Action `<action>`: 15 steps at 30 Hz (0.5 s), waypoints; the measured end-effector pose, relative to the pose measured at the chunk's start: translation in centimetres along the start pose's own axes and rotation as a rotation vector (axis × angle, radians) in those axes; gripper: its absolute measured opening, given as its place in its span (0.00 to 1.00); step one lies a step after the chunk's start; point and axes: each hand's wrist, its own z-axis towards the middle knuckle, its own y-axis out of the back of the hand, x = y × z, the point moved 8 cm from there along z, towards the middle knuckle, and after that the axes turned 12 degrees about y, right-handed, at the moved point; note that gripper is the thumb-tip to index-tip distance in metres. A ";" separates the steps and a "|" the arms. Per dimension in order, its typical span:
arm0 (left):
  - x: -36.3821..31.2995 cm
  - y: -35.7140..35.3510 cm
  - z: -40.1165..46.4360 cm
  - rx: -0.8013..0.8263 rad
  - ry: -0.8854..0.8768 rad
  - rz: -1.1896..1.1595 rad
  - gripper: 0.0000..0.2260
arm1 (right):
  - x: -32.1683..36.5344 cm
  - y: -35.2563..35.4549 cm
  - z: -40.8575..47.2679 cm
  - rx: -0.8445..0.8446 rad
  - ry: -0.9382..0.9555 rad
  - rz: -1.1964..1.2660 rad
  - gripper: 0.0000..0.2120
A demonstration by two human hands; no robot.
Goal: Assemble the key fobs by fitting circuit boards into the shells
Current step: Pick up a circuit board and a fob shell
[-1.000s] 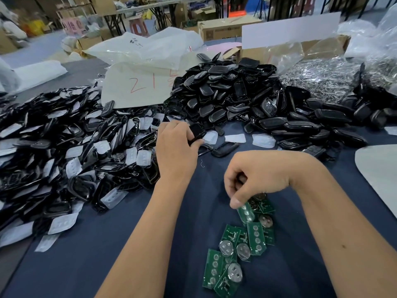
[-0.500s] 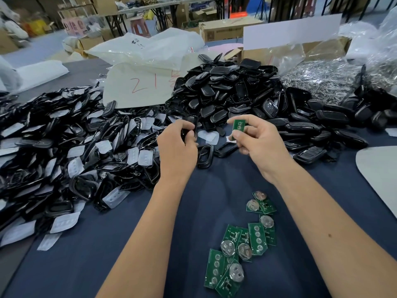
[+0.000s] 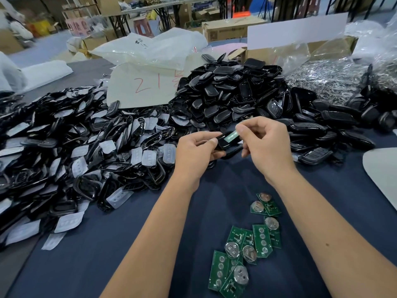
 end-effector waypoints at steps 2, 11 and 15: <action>0.1 -0.1 0.1 0.016 0.013 -0.011 0.12 | 0.2 0.0 -0.2 -0.012 0.018 -0.038 0.02; 0.6 0.0 0.4 0.035 0.038 -0.063 0.12 | 1.2 -0.6 -0.6 -0.011 0.062 -0.059 0.01; 0.7 0.0 0.5 0.036 0.037 -0.054 0.11 | 1.4 -0.6 -0.7 -0.024 0.068 -0.092 0.01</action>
